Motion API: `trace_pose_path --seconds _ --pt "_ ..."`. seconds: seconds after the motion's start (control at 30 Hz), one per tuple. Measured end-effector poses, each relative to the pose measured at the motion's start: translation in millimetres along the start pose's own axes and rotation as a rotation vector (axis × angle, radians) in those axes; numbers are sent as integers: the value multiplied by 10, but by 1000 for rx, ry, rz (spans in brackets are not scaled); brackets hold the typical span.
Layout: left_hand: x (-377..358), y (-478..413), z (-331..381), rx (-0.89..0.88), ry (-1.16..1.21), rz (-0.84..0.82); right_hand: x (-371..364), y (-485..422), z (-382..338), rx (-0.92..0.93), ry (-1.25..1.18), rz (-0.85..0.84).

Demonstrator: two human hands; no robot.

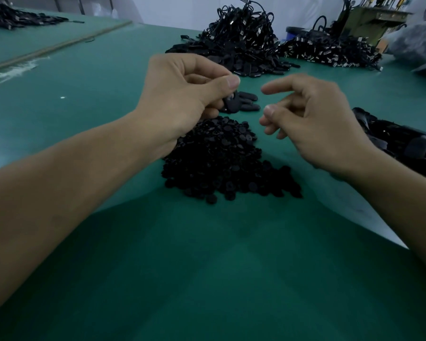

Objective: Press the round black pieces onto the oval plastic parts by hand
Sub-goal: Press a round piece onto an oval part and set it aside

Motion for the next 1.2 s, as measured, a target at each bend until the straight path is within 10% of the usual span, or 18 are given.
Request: trace_pose_path --seconds 1.2 --pt "-78 65 29 -1 110 -161 43 10 -143 -13 -374 115"
Point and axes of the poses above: each hand's wrist, its own y-axis away from the middle knuckle, its own x-axis out of the back of the hand, z = x × y, the point moved 1 cm from there along -y, towards the middle knuckle, and after that the axes turned 10 degrees about -y, right-handed, at the moved point
